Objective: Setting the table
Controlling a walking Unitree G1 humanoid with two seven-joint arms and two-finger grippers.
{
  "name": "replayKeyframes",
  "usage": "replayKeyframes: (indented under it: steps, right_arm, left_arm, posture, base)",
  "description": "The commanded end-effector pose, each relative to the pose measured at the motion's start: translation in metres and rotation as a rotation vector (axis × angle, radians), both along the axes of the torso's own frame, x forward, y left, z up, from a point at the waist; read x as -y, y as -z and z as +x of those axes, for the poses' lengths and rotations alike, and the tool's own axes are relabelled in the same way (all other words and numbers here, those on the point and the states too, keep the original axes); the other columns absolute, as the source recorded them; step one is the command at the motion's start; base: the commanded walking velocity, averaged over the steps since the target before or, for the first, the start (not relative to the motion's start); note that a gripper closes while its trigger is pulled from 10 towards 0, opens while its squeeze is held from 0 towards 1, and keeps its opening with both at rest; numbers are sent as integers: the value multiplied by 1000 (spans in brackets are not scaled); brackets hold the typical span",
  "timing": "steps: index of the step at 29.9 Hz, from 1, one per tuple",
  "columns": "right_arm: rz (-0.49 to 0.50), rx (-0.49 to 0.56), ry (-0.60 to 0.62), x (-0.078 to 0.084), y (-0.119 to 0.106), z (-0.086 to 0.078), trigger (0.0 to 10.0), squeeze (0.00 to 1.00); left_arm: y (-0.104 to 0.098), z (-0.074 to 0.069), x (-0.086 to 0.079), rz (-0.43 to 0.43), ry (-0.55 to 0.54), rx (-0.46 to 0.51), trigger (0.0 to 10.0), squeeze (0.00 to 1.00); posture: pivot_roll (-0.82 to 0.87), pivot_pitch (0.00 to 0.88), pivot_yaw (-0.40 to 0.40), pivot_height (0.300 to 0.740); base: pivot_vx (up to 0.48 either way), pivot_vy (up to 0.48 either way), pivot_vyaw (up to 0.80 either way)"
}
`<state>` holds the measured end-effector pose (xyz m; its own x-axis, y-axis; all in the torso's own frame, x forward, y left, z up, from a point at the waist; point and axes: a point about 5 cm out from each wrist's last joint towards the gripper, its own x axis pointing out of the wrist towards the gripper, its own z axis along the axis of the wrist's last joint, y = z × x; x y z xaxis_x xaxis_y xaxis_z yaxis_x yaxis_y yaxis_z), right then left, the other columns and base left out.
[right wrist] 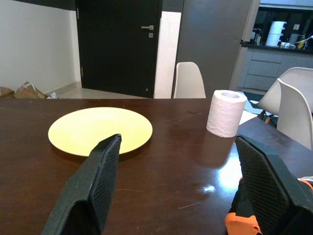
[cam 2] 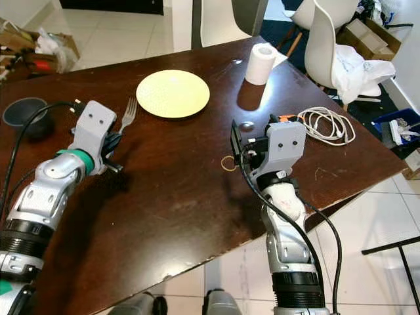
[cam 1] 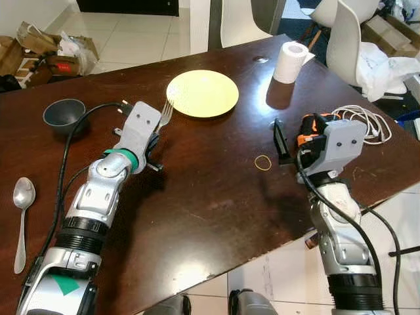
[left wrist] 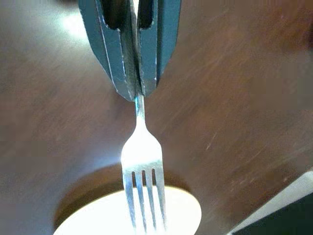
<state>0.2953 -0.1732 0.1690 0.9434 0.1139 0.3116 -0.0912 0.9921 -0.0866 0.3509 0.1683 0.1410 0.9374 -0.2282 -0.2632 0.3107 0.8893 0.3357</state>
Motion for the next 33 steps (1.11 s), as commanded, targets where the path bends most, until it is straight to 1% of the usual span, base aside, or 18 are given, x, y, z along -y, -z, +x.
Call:
replayKeyframes:
  steps: [1,5,7,13,33]
  right_arm:
    - [10,-7,9,1,1,-2,10000,0]
    - [11,-7,9,1,1,-2,10000,0]
    - [12,-7,9,1,1,-2,10000,0]
    - [10,-9,12,2,1,-2,10000,0]
    - [10,-7,13,2,1,-1,10000,0]
  left_arm:
    - [9,-1,-3,28,-20,-45,10000,0]
    - [11,-2,-2,19,-15,-63,10000,0]
    - [13,-3,1,14,-9,-67,10000,0]
    - [13,-2,6,5,-1,-56,10000,0]
    - [9,0,7,0,3,-42,10000,0]
  posture:
    - [11,0,55,740]
    - [12,0,55,740]
    - [10,0,55,740]
    - [8,0,57,740]
    - [9,0,57,740]
  base:
    - [0,0,0]
    - [0,0,0]
    - [0,0,0]
    - [0,0,0]
    - [0,0,0]
